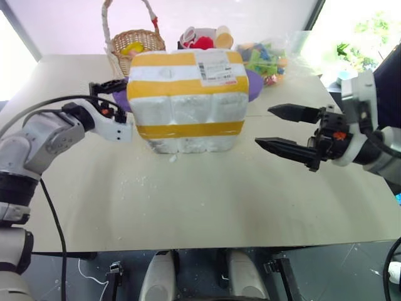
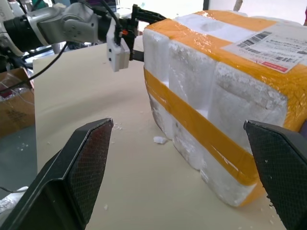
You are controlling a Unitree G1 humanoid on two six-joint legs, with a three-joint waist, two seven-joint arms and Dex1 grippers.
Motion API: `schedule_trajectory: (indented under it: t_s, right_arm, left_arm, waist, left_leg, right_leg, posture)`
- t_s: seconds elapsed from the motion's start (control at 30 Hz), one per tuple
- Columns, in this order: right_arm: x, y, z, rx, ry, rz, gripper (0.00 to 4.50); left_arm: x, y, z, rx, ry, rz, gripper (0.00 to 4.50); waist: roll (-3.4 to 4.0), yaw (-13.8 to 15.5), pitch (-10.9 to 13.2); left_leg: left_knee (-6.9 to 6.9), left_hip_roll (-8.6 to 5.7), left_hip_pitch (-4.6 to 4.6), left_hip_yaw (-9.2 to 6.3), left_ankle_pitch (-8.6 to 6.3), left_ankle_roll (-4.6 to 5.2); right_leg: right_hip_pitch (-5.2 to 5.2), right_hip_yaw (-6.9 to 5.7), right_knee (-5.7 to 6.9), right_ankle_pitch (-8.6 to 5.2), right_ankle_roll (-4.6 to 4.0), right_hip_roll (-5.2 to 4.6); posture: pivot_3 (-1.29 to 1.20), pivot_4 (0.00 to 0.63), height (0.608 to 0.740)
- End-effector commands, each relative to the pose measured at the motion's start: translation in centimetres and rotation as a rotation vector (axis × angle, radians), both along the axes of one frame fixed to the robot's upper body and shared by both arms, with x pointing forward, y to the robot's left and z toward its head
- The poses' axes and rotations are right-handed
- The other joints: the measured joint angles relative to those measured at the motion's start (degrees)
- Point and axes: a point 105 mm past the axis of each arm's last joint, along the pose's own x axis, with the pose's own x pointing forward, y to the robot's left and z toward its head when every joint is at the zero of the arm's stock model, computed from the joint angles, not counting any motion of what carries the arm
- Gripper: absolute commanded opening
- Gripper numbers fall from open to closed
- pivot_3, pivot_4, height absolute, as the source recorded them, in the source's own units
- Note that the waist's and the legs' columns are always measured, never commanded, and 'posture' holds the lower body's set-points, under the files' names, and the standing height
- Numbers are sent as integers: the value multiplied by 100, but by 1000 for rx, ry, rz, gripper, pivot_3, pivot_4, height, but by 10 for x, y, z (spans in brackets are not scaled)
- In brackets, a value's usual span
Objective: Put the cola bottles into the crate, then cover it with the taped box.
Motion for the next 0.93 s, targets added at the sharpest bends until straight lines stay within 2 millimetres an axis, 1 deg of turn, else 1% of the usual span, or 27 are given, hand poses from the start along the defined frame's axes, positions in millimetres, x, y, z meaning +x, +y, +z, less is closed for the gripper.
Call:
schedule_trajectory:
  t_s: [0.03,0.1,0.17,0.2,0.23,0.3,0.37,0.4,0.43,0.47,0.5,0.53,0.57,0.63,0.67,0.73,0.87,0.93]
  right_arm:
    - [2,-12,4,-22,-42,-55,4500]
    - [2,-15,1,-22,-35,-68,4500]
    - [3,-19,-2,-25,-31,-80,4500]
    - [4,-20,-3,-28,-29,-86,4500]
    - [5,-21,-4,-31,-30,-93,4500]
    - [8,-23,-5,-29,-39,-102,4500]
    - [10,-24,-4,-25,-48,-104,4500]
    - [10,-25,-4,-23,-51,-104,4500]
    - [11,-25,-3,-21,-54,-104,4500]
    - [12,-26,-3,-19,-55,-103,4500]
    - [13,-26,-2,-17,-55,-104,4500]
    - [15,-27,-2,-21,-53,-101,4500]
    - [16,-27,-2,-25,-52,-99,4500]
    - [20,-27,1,-29,-51,-93,4500]
    - [22,-28,2,-27,-52,-92,4500]
    - [25,-29,5,-17,-54,-93,4500]
    - [28,-28,9,-4,-55,-87,4500]
    - [28,-27,8,-10,-56,-82,4500]
  left_arm:
    - [-18,4,20,-106,-47,-21,4358]
    - [-28,12,19,-227,8,-8,4358]
    - [-39,22,24,-449,97,3,4358]
    - [-45,26,22,-542,173,0,4358]
    - [-52,32,22,-651,258,3,4358]
    - [-60,58,30,-1072,502,60,4358]
    - [-71,64,36,-1343,726,35,4358]
    - [-78,66,41,-1450,848,22,4358]
    - [-89,66,50,-1511,948,-28,4358]
    - [-99,68,65,-1552,997,-104,4358]
    - [-106,70,75,-1591,1054,-136,4358]
    - [-115,74,86,-1583,1079,-155,4358]
    - [-120,76,93,-1578,1096,-157,4358]
    - [-131,75,95,-1469,1147,-102,4358]
    - [-133,74,95,-1441,1156,-80,4358]
    - [-135,73,96,-1415,1162,-66,4358]
    - [-136,72,102,-1394,1136,-81,4358]
    - [-135,72,101,-1381,1123,-66,4358]
  waist:
    - [0,-1,0]
    - [0,-1,0]
    - [1,-7,0]
    - [1,-17,0]
    - [1,-15,0]
    - [3,-20,0]
    - [2,-27,0]
    - [3,-30,0]
    - [2,-30,0]
    - [2,-27,0]
    - [3,-25,1]
    - [2,-23,1]
    - [2,-32,1]
    - [4,-46,0]
    - [9,-50,1]
    - [28,-33,-4]
    - [28,-33,-3]
    - [28,-33,-3]
  left_leg:
    - [0,0,1,0,0,0]
    - [0,0,0,0,0,0]
    - [0,2,2,0,0,0]
    - [-1,2,2,0,0,0]
    - [0,7,3,1,0,0]
    - [-1,7,4,2,0,0]
    - [0,8,6,-2,0,-1]
    - [1,8,8,-3,0,0]
    - [1,8,9,-3,0,0]
    - [1,6,9,-5,0,0]
    - [1,4,8,-5,0,-1]
    - [1,3,8,-5,0,-1]
    - [0,3,8,-6,0,-1]
    - [-2,2,9,-5,0,-1]
    - [-7,1,12,-3,0,-1]
    - [-11,0,14,-1,0,-2]
    - [-15,2,15,-2,0,-2]
    - [-16,2,14,0,-1,-2]
  right_leg:
    - [0,0,0,0,0,-1]
    - [0,0,0,0,0,-1]
    - [-1,-1,1,0,-1,-1]
    - [-1,0,1,0,-1,-1]
    - [-1,-1,1,0,-2,0]
    - [-1,-1,1,0,-2,0]
    - [0,-3,2,0,-3,4]
    - [2,-4,2,0,-3,5]
    - [4,-4,2,-1,-2,5]
    - [6,-4,0,-1,-2,5]
    - [6,-4,-1,-2,-1,5]
    - [6,-4,-1,-3,-2,4]
    - [6,-6,-4,-4,-4,5]
    - [5,-5,-4,-14,-22,5]
    - [5,-5,-7,-15,-24,4]
    - [5,-4,-7,-16,-26,0]
    - [3,-5,-6,-16,-28,4]
    - [2,-4,-8,-16,-28,4]
  posture:
    - [0,150,740]
    - [0,150,740]
    - [0,150,740]
    - [0,150,740]
    - [0,150,740]
    - [0,150,740]
    - [0,150,740]
    - [0,150,740]
    - [0,150,740]
    - [0,150,740]
    - [0,150,740]
    - [0,150,740]
    - [0,150,740]
    - [0,150,740]
    - [0,150,740]
    - [0,150,740]
    - [0,150,740]
    - [0,150,740]
